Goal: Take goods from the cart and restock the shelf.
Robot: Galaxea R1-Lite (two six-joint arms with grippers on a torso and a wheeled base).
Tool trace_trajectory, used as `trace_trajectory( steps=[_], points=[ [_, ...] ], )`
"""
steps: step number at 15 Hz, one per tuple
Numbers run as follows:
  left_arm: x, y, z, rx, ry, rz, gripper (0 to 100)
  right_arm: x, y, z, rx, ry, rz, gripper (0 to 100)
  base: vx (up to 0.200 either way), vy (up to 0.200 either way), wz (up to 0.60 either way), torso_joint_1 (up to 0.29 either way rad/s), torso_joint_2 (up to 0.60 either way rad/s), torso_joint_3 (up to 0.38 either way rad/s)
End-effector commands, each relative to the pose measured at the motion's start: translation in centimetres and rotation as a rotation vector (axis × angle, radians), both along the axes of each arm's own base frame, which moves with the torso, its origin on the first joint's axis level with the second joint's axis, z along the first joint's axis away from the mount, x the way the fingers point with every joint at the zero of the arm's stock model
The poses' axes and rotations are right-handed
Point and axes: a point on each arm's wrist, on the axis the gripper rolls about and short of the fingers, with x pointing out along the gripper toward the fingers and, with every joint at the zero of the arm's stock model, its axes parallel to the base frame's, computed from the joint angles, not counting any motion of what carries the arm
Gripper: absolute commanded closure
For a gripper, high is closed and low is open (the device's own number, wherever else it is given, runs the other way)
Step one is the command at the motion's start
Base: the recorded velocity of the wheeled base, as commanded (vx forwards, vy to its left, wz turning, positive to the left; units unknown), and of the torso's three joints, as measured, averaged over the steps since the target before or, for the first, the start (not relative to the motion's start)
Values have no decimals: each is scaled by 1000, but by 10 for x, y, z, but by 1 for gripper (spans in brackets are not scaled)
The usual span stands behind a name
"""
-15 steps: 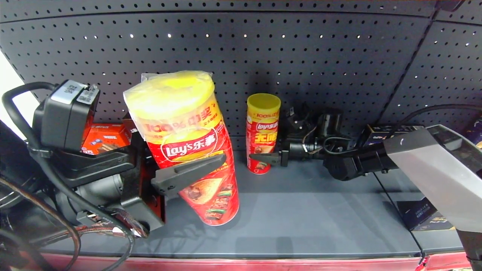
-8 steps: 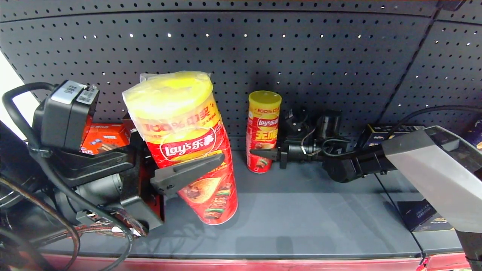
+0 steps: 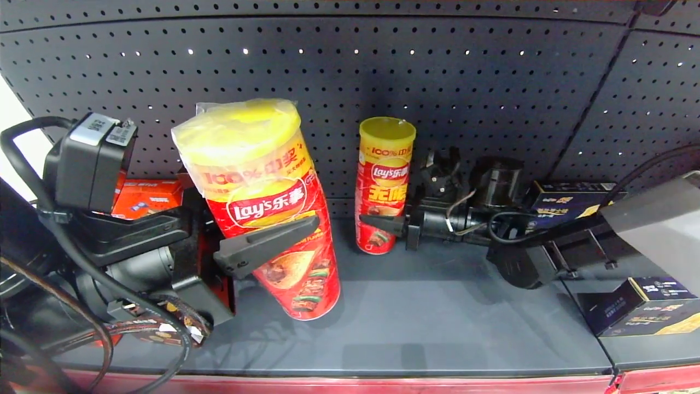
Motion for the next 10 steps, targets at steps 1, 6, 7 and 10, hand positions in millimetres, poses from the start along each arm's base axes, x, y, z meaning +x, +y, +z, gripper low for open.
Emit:
trace_trajectory(
  steps=[1,6,7,10],
  points=[
    [0,1,1,-2,-4,3,100,-52,-6,4,19,-26,29,100,0,0,0,0,0,0],
    [1,0,0,0,1,3,100,-103,-19,-20,-11,14,76,100,0,0,0,0,0,0],
    [1,0,0,0,1,3,100,-108,-22,-34,-19,24,76,100,0,0,0,0,0,0],
    [2,0,0,0,1,3,100,-108,-19,-50,-30,41,85,100,0,0,0,0,0,0]
  ],
)
